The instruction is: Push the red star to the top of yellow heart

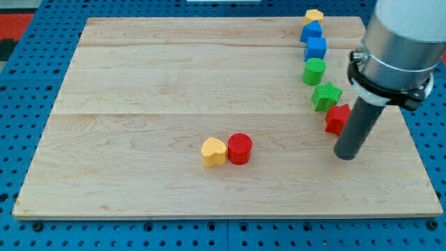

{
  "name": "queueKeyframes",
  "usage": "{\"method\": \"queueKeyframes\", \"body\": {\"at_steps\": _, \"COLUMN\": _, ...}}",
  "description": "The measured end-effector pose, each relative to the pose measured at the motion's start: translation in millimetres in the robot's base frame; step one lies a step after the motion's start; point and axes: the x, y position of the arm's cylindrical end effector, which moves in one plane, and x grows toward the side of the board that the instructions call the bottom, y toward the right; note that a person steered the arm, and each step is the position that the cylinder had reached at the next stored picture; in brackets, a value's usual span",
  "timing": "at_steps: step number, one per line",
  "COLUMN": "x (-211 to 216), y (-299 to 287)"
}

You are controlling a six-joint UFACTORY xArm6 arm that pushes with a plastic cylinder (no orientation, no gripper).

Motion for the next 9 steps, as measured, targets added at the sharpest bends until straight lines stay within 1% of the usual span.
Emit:
{"method": "queueKeyframes", "body": {"at_steps": 1, "x": -21, "y": 8}}
{"method": "queueKeyframes", "body": {"at_steps": 5, "x": -41, "y": -4}}
{"method": "queueKeyframes", "body": {"at_steps": 6, "x": -39, "y": 37}}
{"method": "queueKeyframes", "body": {"at_steps": 7, "x": -73, "y": 51}}
{"method": "queueKeyframes", "body": {"at_steps": 8, "x": -82, "y": 21}}
{"method": "queueKeyframes", "body": {"at_steps": 9, "x": -67, "y": -50}}
